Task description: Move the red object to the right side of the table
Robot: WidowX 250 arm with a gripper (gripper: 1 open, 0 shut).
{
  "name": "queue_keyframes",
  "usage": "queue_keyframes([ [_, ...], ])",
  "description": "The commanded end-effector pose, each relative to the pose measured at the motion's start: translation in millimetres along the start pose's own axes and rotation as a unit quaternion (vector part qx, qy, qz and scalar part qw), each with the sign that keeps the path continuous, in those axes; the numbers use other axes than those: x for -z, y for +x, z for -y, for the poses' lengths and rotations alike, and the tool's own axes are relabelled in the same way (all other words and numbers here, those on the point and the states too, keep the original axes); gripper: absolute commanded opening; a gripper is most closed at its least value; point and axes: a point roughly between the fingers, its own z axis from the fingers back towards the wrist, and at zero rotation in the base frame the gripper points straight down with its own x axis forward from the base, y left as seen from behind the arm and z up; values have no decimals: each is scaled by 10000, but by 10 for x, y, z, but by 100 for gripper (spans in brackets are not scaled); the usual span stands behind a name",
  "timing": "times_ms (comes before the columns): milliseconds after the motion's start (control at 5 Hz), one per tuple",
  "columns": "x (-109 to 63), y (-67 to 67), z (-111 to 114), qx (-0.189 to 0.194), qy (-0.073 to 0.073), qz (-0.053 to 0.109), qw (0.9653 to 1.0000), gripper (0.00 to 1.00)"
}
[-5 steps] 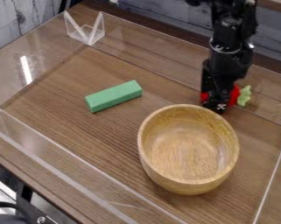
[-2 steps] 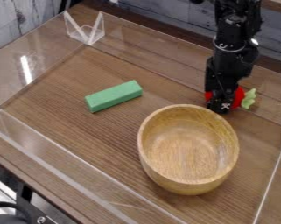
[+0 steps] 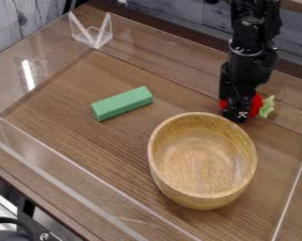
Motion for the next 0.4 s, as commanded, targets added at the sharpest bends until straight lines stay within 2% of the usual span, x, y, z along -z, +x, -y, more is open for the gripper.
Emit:
queue_keyframes([
  [0,-355,69,-117,-68,363,356,9987,100],
  [200,-373,56,-125,-116,361,359,9986,100],
])
